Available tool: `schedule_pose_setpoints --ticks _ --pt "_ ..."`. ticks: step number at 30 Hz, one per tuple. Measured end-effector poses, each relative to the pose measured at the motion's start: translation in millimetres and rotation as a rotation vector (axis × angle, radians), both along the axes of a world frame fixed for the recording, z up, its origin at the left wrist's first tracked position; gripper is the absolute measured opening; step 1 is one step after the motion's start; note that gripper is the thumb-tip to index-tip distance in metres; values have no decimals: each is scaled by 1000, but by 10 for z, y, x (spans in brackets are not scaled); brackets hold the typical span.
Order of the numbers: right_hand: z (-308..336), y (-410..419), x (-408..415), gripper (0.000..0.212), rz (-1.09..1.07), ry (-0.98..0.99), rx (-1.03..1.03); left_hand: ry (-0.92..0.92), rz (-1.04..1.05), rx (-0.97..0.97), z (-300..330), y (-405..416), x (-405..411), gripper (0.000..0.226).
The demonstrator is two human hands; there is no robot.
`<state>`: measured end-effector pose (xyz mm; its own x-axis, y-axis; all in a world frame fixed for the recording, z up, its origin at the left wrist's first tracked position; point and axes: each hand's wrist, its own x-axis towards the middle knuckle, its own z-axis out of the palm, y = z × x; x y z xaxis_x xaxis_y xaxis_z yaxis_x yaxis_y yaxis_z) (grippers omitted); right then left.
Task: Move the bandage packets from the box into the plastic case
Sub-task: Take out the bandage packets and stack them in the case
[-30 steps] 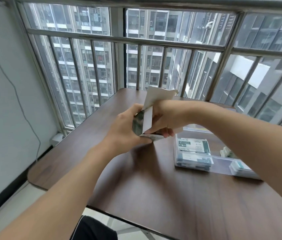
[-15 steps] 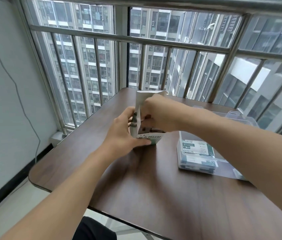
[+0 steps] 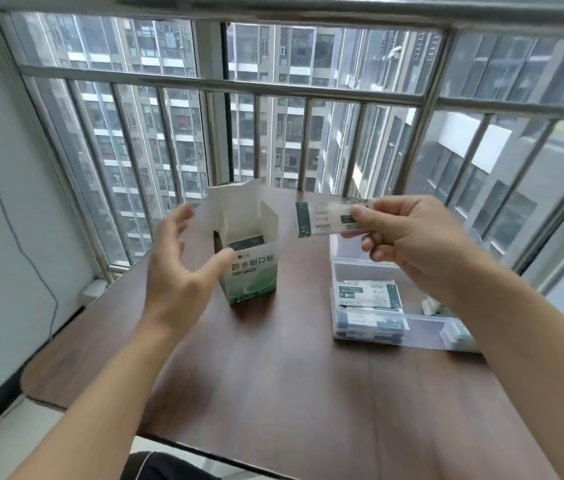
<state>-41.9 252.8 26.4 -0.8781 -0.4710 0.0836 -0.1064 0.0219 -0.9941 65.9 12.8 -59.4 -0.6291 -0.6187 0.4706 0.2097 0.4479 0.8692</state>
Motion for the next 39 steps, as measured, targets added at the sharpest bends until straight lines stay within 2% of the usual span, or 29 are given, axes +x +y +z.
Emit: schedule_pose_setpoints --ticks 2,3,4,7,10,13,16,20,21,22,24,25,30,32,35,39 --pt "-20 180 71 16 15 -36 -55 327 34 -49 216 310 125 41" --pt "-26 222 108 18 32 -37 -68 405 -5 -27 326 488 139 29" --pt "-34 247 156 19 49 -35 -76 395 -111 37 436 690 105 23" --pt "-54 260 295 18 71 -22 -103 135 -423 312 635 1275 -123 22" --pt "-55 289 284 15 9 38 -33 7 -485 481 708 1542 -349 16" --pt "-40 427 114 24 -82 110 225 -126 -485 428 691 1584 -519 22" --pt "22 639 -90 19 -1 21 319 -241 -580 400 635 1551 -630 19" --pt "135 878 -350 13 201 -173 486 -371 -646 221 601 1443 -756 15" --pt "141 894 -404 11 207 -202 519 -388 -632 99 589 1401 -778 14" --pt "131 906 -450 10 193 -213 556 -390 -567 -117 575 1367 -801 14" --pt "80 868 -492 11 161 -174 668 -302 -373 -559 544 1268 -806 17" --pt "45 832 -494 13 151 -147 723 -241 -322 -667 537 1231 -783 17" --pt "-145 615 -433 18 171 -139 836 -271 -409 -757 391 1136 -739 9" --pt "-204 553 -421 28 157 -144 858 -277 -468 -819 327 1133 -753 7" --pt "-275 505 -392 43 147 -131 900 -318 -516 -879 260 1160 -762 21" --pt "-329 507 -387 29 155 -105 853 -414 -521 -1006 194 1189 -750 42"
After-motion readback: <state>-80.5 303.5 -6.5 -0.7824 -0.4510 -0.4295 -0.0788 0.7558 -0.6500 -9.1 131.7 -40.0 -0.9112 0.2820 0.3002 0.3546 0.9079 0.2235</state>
